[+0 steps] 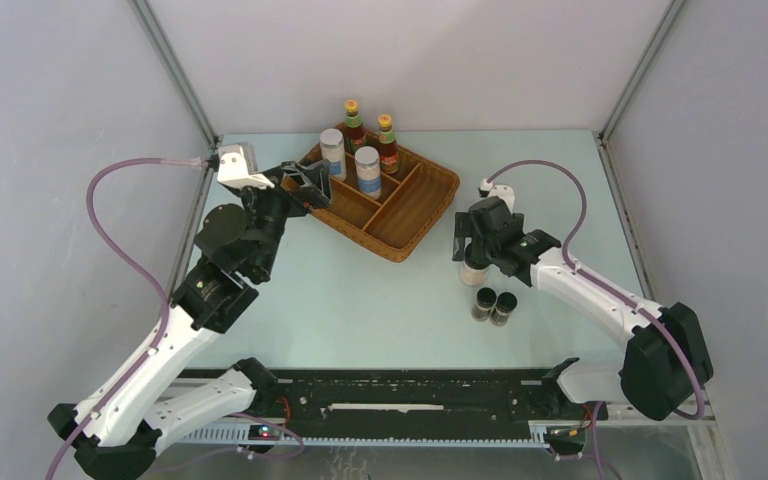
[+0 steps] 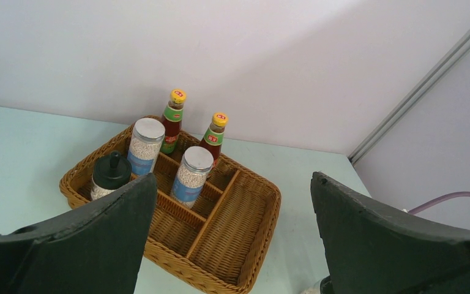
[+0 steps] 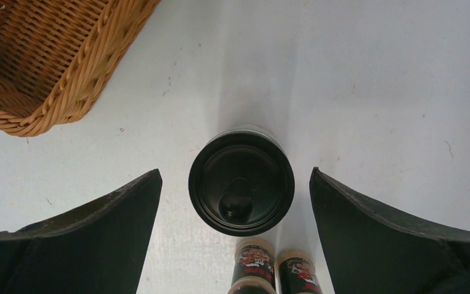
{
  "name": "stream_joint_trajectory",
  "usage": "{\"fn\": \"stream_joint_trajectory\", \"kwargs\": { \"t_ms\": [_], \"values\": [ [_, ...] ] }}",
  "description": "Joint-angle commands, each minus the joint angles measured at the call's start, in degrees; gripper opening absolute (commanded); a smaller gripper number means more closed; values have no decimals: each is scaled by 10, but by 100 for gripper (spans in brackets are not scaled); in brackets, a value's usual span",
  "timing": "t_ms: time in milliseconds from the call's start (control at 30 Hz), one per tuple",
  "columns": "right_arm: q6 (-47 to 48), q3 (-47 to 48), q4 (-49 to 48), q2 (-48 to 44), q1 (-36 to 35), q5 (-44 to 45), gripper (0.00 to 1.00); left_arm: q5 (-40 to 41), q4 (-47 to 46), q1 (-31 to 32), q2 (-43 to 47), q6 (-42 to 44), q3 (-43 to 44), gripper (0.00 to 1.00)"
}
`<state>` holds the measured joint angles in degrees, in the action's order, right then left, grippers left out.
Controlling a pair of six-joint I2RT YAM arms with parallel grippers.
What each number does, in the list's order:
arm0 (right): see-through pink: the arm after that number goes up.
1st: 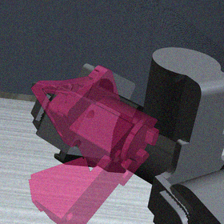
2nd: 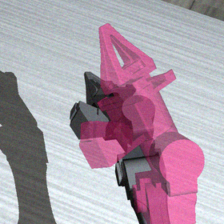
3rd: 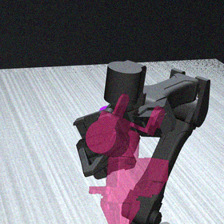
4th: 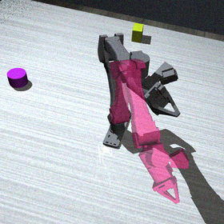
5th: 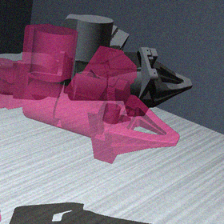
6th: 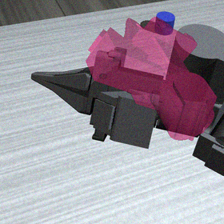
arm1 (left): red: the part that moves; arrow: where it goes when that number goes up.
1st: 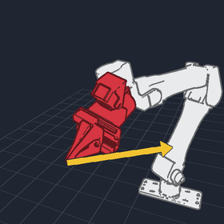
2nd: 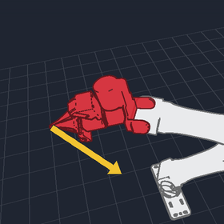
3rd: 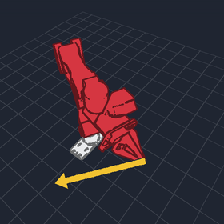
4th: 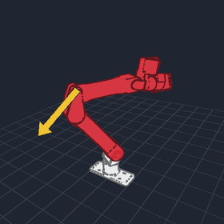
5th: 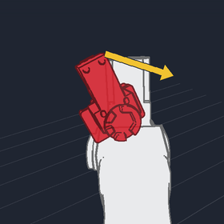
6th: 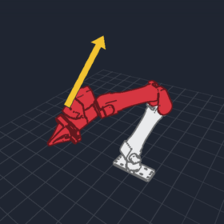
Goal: Organize the condiment bottles
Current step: Pick up the bottle from the center of the board.
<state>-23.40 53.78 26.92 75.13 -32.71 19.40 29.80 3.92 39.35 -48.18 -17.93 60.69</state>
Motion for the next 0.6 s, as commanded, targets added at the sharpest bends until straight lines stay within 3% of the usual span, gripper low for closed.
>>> {"fn": "stream_joint_trajectory", "kwargs": {
  "t_ms": [0, 567],
  "values": [
    [1, -9, -26, 4, 9, -6, 100, 6, -22, 4, 8, 14, -18, 100],
    [6, -10, -40, 21, 19, -25, 96, 5, -27, 3, 5, 15, -20, 100]
  ]
}}
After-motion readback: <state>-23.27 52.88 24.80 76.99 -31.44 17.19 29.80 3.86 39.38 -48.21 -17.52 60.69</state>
